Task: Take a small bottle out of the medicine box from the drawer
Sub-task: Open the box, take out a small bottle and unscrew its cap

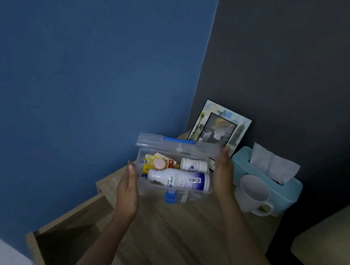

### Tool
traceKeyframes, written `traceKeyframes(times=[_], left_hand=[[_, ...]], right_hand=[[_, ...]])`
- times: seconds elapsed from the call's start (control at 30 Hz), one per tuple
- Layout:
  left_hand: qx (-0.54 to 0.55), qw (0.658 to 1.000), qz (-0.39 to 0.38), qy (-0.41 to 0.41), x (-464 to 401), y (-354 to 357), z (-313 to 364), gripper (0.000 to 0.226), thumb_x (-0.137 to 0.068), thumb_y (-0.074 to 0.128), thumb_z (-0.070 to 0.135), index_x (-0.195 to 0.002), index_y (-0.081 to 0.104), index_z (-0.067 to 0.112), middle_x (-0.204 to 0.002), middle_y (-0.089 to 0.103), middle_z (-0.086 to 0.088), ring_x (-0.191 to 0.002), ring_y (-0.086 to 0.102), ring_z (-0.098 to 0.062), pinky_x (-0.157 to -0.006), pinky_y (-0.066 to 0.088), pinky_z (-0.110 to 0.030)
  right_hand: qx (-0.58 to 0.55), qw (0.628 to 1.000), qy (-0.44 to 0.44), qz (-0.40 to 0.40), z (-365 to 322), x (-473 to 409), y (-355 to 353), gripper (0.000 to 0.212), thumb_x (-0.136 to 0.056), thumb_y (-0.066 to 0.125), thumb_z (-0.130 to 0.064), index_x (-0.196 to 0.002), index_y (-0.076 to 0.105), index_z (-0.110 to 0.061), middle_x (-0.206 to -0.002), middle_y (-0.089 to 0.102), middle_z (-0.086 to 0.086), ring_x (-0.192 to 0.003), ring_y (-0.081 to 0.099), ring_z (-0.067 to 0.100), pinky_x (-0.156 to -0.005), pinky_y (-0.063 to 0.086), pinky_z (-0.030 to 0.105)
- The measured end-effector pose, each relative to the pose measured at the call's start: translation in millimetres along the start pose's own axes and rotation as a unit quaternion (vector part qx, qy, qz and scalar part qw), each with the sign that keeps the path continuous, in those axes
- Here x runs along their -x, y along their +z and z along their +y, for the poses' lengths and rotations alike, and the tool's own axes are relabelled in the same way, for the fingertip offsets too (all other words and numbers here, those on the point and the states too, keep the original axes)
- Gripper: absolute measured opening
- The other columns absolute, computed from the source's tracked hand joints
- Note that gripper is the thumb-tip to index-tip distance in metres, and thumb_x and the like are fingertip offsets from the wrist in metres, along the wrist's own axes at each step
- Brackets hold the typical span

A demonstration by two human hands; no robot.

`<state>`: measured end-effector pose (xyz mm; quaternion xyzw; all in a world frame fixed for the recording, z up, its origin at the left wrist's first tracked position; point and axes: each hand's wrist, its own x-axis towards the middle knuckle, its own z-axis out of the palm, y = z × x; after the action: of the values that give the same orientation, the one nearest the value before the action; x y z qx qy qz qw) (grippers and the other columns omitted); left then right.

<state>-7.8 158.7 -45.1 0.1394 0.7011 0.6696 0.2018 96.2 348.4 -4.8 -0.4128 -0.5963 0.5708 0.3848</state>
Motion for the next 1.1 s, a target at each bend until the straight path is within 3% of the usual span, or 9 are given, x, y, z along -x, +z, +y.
traceKeyframes(times=[0.17,0.23,0.3,0.33,0.5,0.57,0.63,0.77,1.1], left_hand=[[0.007,1.0,-0.01,-0.006,-4,0,4,0.086,-0.083,0.02,0.066,-0.152,0.03,0.015,-0.158,0.033,-0.005,-0.146,0.03,-0.018,-0.119,0.023,-0.036],[0.008,1.0,-0.01,-0.01,-5,1,5,0.086,-0.083,0.02,0.066,-0.151,0.031,0.014,-0.158,0.034,-0.006,-0.146,0.031,-0.019,-0.119,0.023,-0.037],[0.006,1.0,-0.014,-0.015,-6,1,7,0.087,-0.083,0.02,0.067,-0.15,0.033,0.013,-0.157,0.035,-0.007,-0.145,0.032,-0.021,-0.12,0.024,-0.041],[0.006,1.0,-0.015,-0.016,-6,1,8,0.088,-0.082,0.02,0.067,-0.15,0.033,0.013,-0.156,0.036,-0.008,-0.145,0.033,-0.022,-0.12,0.025,-0.043],[0.01,1.0,-0.019,-0.009,-7,-5,8,0.088,-0.081,0.02,0.068,-0.149,0.035,0.014,-0.156,0.037,-0.006,-0.144,0.034,-0.021,-0.116,0.025,-0.037],[0.006,1.0,-0.022,-0.009,-7,-5,6,0.087,-0.081,0.02,0.067,-0.149,0.035,0.014,-0.156,0.037,-0.006,-0.144,0.034,-0.021,-0.116,0.025,-0.037],[0.002,1.0,-0.025,-0.011,-7,-6,5,0.086,-0.082,0.02,0.067,-0.149,0.035,0.015,-0.155,0.038,-0.006,-0.144,0.035,-0.021,-0.116,0.025,-0.038],[0.012,0.999,-0.031,-0.019,-9,-8,7,0.086,-0.081,0.022,0.067,-0.15,0.033,0.016,-0.156,0.037,-0.005,-0.144,0.033,-0.021,-0.117,0.025,-0.039],[0.0,0.998,-0.062,-0.016,-6,-14,7,0.087,-0.079,0.024,0.065,-0.152,0.027,0.019,-0.158,0.033,-0.003,-0.145,0.032,-0.019,-0.117,0.025,-0.038]], right_hand=[[0.049,0.996,0.075,-0.014,-12,-42,15,0.081,-0.09,0.016,-0.071,-0.141,0.048,-0.016,-0.148,0.043,0.019,-0.135,0.044,0.029,-0.114,0.031,0.048],[0.117,0.992,0.037,-0.001,-14,-43,18,0.083,-0.088,0.01,-0.073,-0.109,0.068,-0.018,-0.112,0.067,0.02,-0.11,0.061,0.03,-0.092,0.047,0.043],[0.171,0.985,-0.009,0.032,-18,-47,20,0.078,-0.091,0.007,-0.069,-0.063,0.06,-0.019,-0.062,0.06,0.006,-0.065,0.059,0.024,-0.057,0.04,0.03],[0.191,0.981,-0.019,0.042,-21,-50,22,0.078,-0.092,0.007,-0.067,-0.055,0.054,-0.016,-0.055,0.054,0.004,-0.056,0.054,0.022,-0.051,0.035,0.029],[0.323,0.945,0.005,0.054,-37,-71,23,0.071,-0.095,0.003,-0.06,-0.073,0.059,-0.023,-0.073,0.06,0.013,-0.076,0.058,0.026,-0.059,0.042,0.031],[0.339,0.938,0.034,0.072,-40,-80,25,0.081,-0.093,0.004,-0.064,-0.121,0.061,-0.014,-0.105,0.066,0.018,-0.099,0.061,0.031,-0.073,0.046,0.035],[0.338,0.937,0.052,0.068,-39,-85,28,0.077,-0.095,0.006,-0.063,-0.146,0.038,-0.015,-0.137,0.053,0.018,-0.116,0.057,0.031,-0.084,0.044,0.04],[0.212,0.975,0.07,0.003,-10,-76,32,0.075,-0.098,0.017,-0.058,-0.14,0.044,-0.002,-0.139,0.05,0.023,-0.127,0.049,0.033,-0.106,0.035,0.041],[-0.009,0.992,0.089,-0.091,40,-28,10,0.073,-0.09,0.032,-0.066,-0.149,0.032,-0.022,-0.153,0.039,0.009,-0.139,0.038,0.029,-0.115,0.029,0.054]])
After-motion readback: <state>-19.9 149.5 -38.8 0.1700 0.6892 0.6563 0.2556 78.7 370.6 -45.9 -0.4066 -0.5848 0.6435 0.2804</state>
